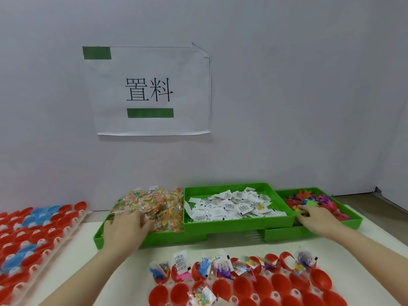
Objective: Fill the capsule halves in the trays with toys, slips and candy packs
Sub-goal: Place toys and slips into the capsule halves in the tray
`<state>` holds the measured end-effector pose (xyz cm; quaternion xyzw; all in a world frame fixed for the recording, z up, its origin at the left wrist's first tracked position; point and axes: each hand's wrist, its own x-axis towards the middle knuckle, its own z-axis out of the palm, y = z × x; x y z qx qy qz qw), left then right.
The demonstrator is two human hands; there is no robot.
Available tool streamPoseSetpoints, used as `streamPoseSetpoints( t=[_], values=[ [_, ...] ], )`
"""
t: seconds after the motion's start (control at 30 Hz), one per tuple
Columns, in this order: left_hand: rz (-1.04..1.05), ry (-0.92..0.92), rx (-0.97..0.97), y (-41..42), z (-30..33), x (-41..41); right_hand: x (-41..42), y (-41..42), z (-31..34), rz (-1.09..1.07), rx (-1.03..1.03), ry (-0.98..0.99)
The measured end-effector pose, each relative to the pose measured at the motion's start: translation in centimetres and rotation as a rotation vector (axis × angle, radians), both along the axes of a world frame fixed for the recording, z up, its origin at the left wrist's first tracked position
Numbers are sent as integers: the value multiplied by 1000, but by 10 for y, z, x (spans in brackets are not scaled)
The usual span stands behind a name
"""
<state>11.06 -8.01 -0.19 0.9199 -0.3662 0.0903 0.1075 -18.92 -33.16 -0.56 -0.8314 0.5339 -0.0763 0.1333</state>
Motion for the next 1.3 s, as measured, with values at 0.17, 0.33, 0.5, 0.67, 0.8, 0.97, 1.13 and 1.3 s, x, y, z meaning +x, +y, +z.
streamPoseSetpoints(
  t=[0.17,0.33,0.5,0.67,0.8,0.97,1.13,1.3],
  values=[
    [2,-27,-243,-6,-5,5,12,-12,-9,-60,9,-109],
    [-57,114,-531,-5,-5,7,10,-14,-6,-80,-68,-154],
    [-115,331,-715,-9,-3,10,5,-11,1,-213,-460,-200],
    [-87,380,-813,-10,-1,7,17,-12,12,-182,-390,-456],
    [-103,412,-729,-13,-3,5,30,-12,15,-95,-187,-522],
    [-101,419,-708,-12,-3,3,40,-7,20,-151,-57,-595],
    [-104,519,-811,-16,2,-5,69,22,34,129,-66,-298],
    [-225,560,-847,-21,6,-22,93,30,24,249,-91,78]
  ],
)
